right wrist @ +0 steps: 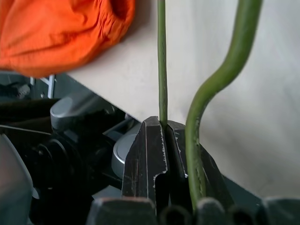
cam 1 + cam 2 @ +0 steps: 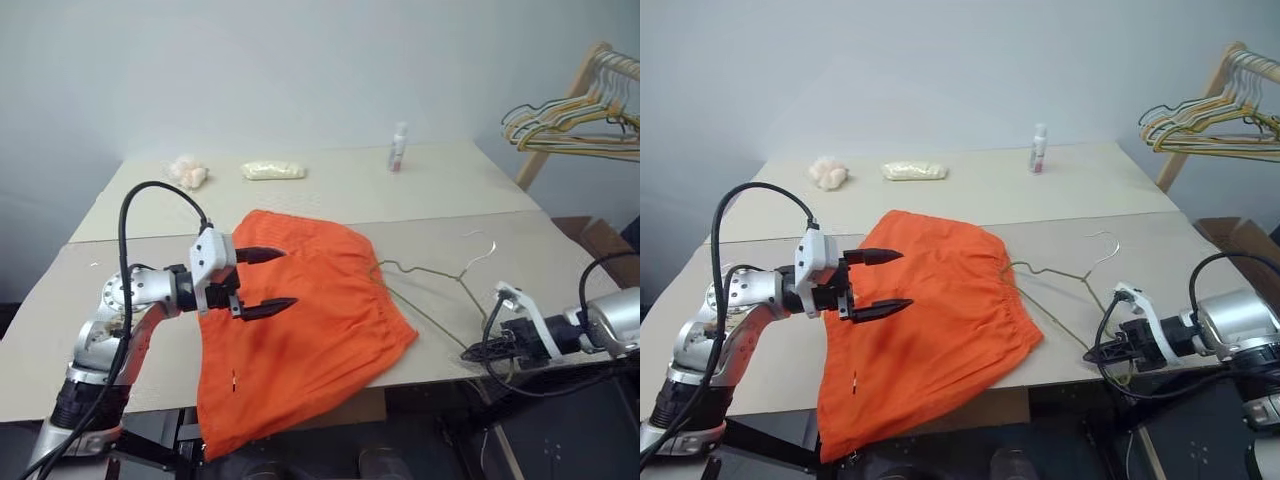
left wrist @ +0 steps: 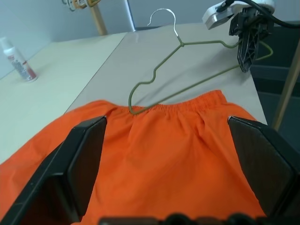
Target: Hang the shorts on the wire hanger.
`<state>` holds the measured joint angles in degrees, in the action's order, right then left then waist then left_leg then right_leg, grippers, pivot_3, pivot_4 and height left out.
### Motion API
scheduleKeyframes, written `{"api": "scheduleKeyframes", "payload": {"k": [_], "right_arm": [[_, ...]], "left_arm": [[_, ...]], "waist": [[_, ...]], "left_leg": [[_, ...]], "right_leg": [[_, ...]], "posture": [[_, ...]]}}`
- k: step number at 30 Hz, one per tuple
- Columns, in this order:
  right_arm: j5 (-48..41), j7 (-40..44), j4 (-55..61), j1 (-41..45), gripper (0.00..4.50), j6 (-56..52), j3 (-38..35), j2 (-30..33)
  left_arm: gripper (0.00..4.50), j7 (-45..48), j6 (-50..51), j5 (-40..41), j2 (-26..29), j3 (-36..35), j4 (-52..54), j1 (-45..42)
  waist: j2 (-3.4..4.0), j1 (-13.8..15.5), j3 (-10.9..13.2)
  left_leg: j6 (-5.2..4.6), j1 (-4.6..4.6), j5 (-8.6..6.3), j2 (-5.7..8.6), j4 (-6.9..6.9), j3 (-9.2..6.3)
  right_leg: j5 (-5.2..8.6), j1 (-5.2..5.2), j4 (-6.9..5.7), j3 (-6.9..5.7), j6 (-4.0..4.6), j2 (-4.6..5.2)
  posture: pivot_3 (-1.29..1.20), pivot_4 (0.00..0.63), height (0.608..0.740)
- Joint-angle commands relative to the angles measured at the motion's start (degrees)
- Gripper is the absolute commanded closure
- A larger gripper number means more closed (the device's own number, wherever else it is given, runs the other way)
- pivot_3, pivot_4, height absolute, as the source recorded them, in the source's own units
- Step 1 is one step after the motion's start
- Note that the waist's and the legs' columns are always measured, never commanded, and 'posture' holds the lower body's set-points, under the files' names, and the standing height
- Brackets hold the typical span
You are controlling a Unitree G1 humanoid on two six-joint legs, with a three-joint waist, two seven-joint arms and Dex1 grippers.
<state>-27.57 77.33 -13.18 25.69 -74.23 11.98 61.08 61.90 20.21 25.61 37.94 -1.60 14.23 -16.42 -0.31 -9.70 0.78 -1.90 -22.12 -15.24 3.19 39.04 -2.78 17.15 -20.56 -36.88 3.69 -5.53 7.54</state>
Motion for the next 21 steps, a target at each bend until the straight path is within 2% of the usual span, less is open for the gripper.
{"api": "scheduleKeyframes", "payload": {"k": [1,5,14,17,21], "right_arm": [[-2.1,0.4,-0.1,0.0,4.5,-1.2,-3.1,2.5],[-1.6,0.6,-0.3,-1.1,4.5,-0.4,-1.0,3.4],[-3.3,-2.7,-4.7,-1.8,4.5,-2.9,-6.1,2.2],[-4.7,-3.4,-3.3,-4.4,4.5,-3.8,-7.8,3.2],[-6.4,-2.4,2.0,-7.6,4.5,-4.4,-6.4,4.4]], "left_arm": [[0.02,-1.2,0.2,1.2,0.8,-1.9,2.6,-0.1],[0.02,-1.6,0.3,1.5,1.4,-1.7,3.1,0.1],[0.02,-2.2,0.3,2.4,2.2,-1.8,4.1,0.7],[0.02,-2.4,0.4,3.0,2.1,-2.2,4.4,0.9],[0.02,-1.7,0.0,3.3,2.1,-2.1,4.1,1.0]], "waist": [[0.0,0.8,0.0],[0.0,2.2,0.0],[0.02,3.6,0.0],[0.01,4.2,0.0],[0.02,4.4,0.0]], "left_leg": [[0.0,0.0,0.0,0.0,0.0,0.0],[0.01,-0.01,-0.01,-0.01,-0.01,0.0],[0.02,-0.17,-0.01,0.0,-0.02,0.09],[0.02,-0.19,-0.01,0.0,-0.03,0.13],[0.02,-0.19,-0.01,0.0,-0.03,0.13]], "right_leg": [[0.0,0.0,0.01,0.0,0.0,0.0],[0.01,-0.01,0.08,-0.02,0.01,0.0],[0.0,-0.24,0.08,0.03,0.03,0.03],[0.0,-0.28,0.07,0.05,0.04,0.02],[0.0,-0.28,0.07,0.04,0.04,0.03]], "posture": [[-0.12,0.014,0.74],[-0.12,0.011,0.74],[-0.1,0.004,0.74],[-0.11,0.004,0.74],[-0.11,0.002,0.74]]}}
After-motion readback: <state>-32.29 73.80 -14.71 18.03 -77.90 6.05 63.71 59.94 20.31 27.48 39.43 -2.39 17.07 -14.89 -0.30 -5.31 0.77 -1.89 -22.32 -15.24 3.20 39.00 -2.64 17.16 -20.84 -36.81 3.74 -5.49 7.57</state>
